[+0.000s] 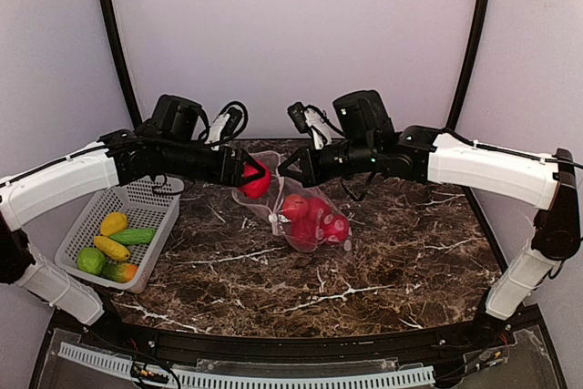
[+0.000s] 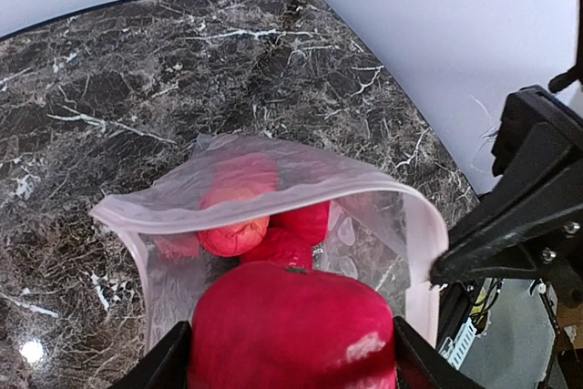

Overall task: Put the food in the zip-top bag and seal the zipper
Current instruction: Place the fake fruit in the zipper food storage bag.

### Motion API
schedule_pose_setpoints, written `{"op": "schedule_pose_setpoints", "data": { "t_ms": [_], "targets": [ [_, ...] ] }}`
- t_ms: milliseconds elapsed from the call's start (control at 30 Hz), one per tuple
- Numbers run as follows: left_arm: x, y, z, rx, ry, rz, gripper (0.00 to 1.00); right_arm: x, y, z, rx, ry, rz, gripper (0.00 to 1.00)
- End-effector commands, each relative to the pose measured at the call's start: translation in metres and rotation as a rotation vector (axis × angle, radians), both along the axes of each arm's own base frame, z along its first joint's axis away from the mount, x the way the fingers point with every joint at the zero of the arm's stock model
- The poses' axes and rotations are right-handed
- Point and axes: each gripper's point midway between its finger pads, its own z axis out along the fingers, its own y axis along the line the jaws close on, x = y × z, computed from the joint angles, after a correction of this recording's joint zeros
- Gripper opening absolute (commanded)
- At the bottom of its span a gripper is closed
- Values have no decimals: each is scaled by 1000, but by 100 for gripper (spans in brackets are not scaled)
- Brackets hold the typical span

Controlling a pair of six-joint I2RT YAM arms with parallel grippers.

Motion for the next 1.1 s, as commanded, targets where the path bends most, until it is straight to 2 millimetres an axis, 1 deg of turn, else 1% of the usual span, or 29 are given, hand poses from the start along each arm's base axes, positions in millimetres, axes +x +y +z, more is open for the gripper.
{"op": "schedule_pose_setpoints", "data": {
  "t_ms": [0, 133, 267, 467, 633, 800, 1067],
  "targets": [
    [2, -12, -1, -12, 5, -12, 67, -3, 4, 9, 26, -21, 14, 0],
    [4, -8, -16, 37, 21, 5, 68, -3, 4, 9, 28, -18, 15, 0],
    [5, -9, -25, 55, 37, 3, 70, -3, 6, 8, 31, -10, 19, 0],
    [6, -10, -31, 65, 53, 1, 80, -3, 5, 10, 32, -13, 17, 0],
    [7, -10, -32, 67, 54, 3, 85, -3, 5, 8, 29, -10, 17, 0],
    [6, -10, -30, 63, 51, 1, 85, -3, 5, 8, 28, -9, 16, 0],
    [4, -7, -16, 44, 24, 6, 85, -2, 6, 8, 29, -7, 15, 0]
  ]
}}
